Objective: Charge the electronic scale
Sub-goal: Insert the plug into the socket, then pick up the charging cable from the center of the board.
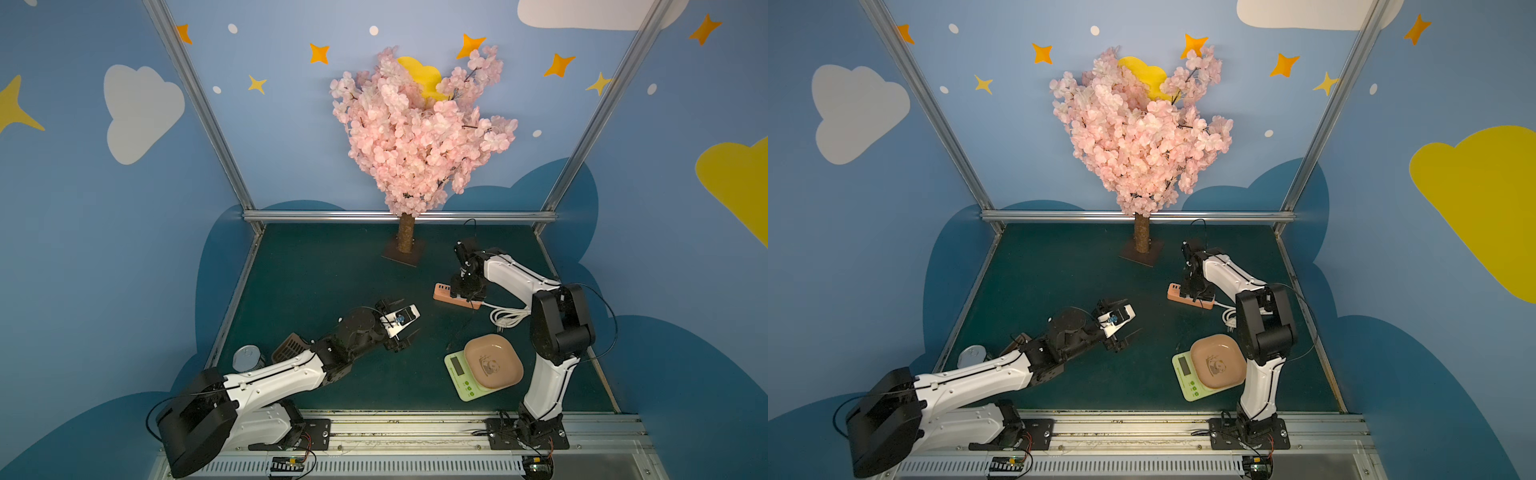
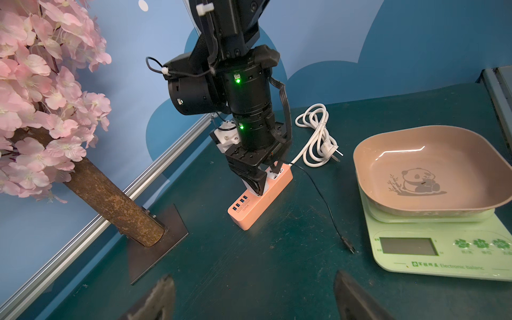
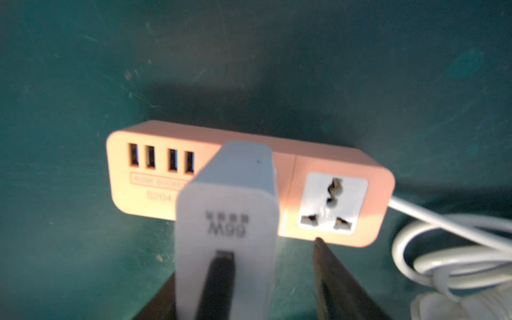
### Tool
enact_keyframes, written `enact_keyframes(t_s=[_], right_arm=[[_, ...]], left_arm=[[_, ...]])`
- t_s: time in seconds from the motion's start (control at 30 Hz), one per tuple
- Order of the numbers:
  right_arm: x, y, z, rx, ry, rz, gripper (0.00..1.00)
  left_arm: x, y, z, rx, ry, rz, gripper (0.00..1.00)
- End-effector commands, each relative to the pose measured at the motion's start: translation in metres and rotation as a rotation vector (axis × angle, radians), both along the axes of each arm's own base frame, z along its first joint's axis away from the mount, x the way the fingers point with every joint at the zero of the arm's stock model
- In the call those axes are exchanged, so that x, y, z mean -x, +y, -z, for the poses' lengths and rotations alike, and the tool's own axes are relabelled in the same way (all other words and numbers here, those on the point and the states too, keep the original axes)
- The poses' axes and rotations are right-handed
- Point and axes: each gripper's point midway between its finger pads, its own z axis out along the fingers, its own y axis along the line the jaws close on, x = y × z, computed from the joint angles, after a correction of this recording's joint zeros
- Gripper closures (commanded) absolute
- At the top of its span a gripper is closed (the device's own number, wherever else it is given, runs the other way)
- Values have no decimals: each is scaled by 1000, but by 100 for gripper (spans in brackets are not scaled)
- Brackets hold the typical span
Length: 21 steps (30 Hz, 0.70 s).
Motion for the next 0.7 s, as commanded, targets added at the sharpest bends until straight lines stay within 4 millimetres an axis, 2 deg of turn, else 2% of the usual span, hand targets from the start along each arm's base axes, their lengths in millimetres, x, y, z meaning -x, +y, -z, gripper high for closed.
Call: enact_keyframes(t_s=[0.0, 0.2, 0.33, 0.5, 0.67], right_arm=[[14, -8, -32, -4, -2, -16, 31], [42, -16, -68, -54, -41, -33, 24], [71, -12, -77, -130, -29, -62, 24], [112, 3, -62, -267, 39, -69, 31], [123, 14, -33, -341, 80, -33, 37]], left_arm=[[1, 1, -4, 11, 1, -6, 11], [-1, -1, 0, 10, 12, -8, 11], [-2, -5, 5, 22, 43, -7, 10], [-5, -13, 13, 37, 98, 0, 10], [-5, -25, 17, 58, 132, 28, 10]])
